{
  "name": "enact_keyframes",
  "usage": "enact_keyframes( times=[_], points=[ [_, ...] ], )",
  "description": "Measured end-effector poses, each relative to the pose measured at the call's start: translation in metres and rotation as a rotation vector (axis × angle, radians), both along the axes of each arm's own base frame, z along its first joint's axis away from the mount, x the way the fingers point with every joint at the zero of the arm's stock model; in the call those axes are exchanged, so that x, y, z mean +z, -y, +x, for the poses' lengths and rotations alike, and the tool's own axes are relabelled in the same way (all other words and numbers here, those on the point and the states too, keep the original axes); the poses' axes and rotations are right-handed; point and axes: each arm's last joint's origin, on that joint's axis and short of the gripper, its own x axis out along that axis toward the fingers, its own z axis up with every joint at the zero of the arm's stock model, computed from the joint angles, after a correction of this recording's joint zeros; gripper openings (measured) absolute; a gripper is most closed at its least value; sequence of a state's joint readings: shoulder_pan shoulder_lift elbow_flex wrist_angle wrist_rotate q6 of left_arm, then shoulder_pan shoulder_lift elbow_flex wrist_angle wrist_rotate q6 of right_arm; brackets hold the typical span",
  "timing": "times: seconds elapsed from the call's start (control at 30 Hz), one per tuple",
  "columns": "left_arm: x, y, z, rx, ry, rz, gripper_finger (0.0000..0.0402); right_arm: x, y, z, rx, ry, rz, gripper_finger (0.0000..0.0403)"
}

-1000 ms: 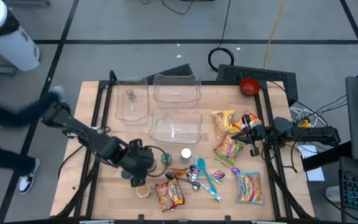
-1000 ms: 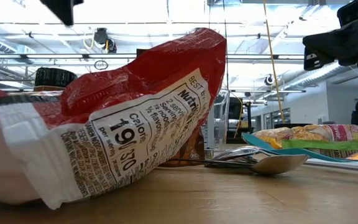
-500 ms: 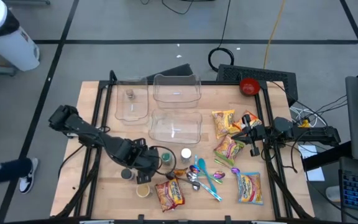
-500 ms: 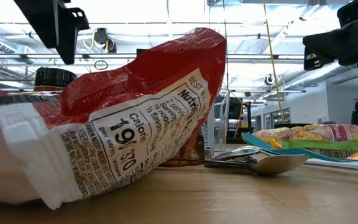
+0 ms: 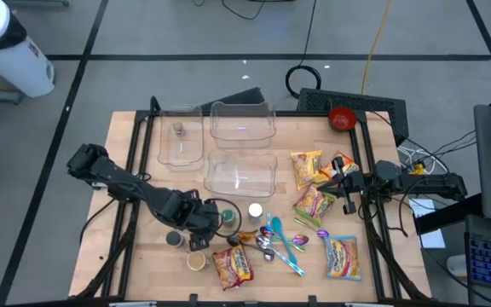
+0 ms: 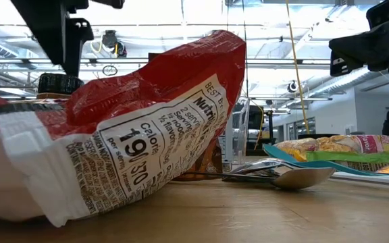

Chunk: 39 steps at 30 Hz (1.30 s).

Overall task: Pick & Place Food Item
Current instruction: Put the orange seasoning bottle into the top left transparent bin

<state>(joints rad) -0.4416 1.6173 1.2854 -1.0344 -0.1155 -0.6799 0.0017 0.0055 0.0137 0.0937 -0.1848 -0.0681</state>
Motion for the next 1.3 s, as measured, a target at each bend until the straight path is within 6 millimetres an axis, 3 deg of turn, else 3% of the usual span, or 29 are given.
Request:
enact_keyframes(
  times=[0.33,0.9,1.3],
  points=[
    [-0.011,0.000,0.003,-0.019,0.048,-0.003,0.0280,0.000,0.000,0.000,0.000,0.000,0.000,0.0000],
    [-0.010,0.008,0.005,0.014,0.102,-0.046,0.0280,0.000,0.000,0.000,0.000,0.000,0.000,0.0000],
    [-0.005,0.017,0.019,-0.115,0.240,-0.139,0.0280,0.000,0.000,0.000,0.000,0.000,0.000,0.0000]
  ],
)
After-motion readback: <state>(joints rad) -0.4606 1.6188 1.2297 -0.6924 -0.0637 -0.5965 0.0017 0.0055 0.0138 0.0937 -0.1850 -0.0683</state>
